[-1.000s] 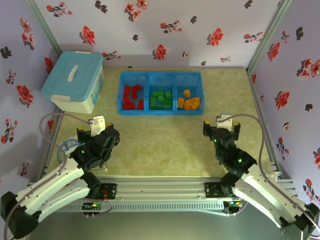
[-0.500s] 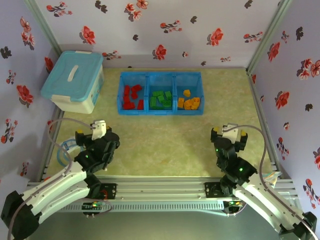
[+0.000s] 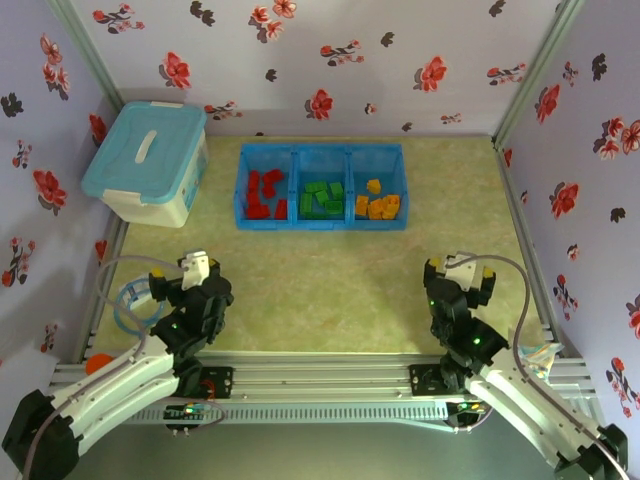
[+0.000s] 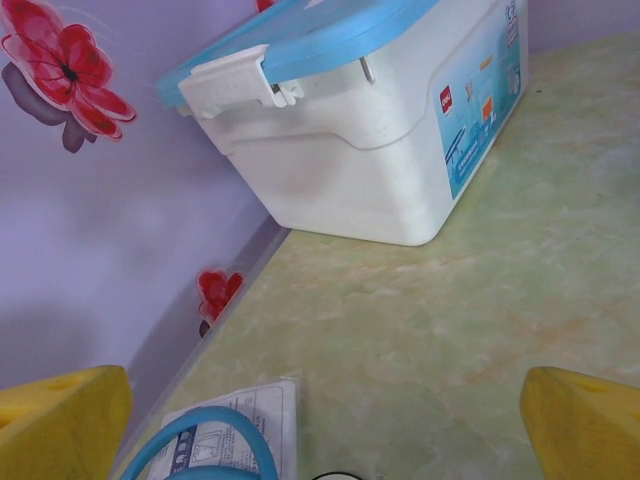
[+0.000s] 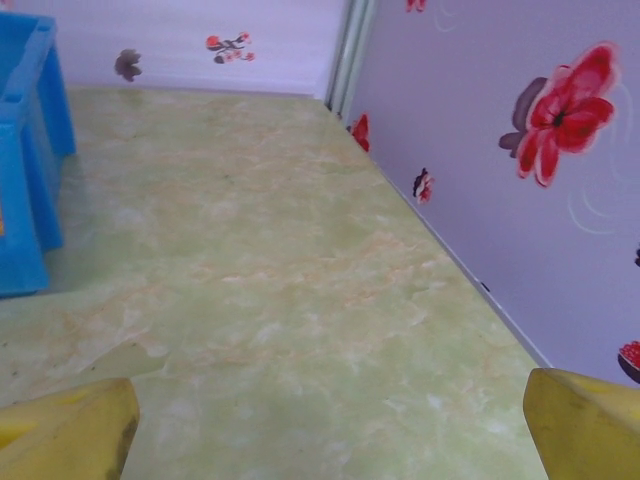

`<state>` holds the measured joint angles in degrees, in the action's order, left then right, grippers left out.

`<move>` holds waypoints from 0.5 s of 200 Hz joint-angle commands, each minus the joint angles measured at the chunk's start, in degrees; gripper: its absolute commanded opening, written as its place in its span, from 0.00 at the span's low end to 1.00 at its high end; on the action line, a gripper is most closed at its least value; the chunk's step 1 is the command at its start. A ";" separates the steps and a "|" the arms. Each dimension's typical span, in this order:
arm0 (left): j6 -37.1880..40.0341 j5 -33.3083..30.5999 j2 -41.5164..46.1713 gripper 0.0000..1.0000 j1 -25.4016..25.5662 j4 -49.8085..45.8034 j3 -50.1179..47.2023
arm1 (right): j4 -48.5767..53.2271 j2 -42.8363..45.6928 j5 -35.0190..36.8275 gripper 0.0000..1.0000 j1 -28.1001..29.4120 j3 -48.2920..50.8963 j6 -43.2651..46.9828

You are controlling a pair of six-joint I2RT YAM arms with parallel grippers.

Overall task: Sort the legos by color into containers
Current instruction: Reset both arms

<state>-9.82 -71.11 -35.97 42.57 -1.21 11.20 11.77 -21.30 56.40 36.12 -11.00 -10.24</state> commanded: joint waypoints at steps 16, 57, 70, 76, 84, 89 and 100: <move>0.95 -2.72 1.77 1.00 -1.04 3.36 -0.95 | -6.31 1.08 2.14 0.99 -2.48 2.06 1.17; 4.82 1.98 1.87 1.00 -4.54 10.80 -2.83 | -15.48 0.18 0.05 0.99 -6.00 4.84 3.35; 6.25 5.44 1.49 1.00 -6.39 14.48 -3.77 | -19.52 -0.84 -1.42 0.99 -8.07 5.90 3.71; 6.55 7.00 1.20 1.00 -7.44 15.55 -3.95 | -21.22 -1.50 -2.49 0.99 -9.25 6.28 3.69; 6.49 8.87 0.55 1.00 -9.01 16.84 -4.18 | -23.02 -2.68 -4.07 0.99 -11.10 6.48 3.35; 6.28 9.94 0.03 1.00 -10.01 17.57 -4.26 | -23.95 -3.65 -5.22 0.99 -12.31 6.52 2.94; 5.84 12.12 -1.42 1.00 -12.00 18.73 -3.98 | -25.92 -5.98 -7.82 0.99 -14.91 6.46 2.06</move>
<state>-5.15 -64.60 -35.40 34.15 10.04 7.70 -5.21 -24.08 53.47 25.28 -5.30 -7.60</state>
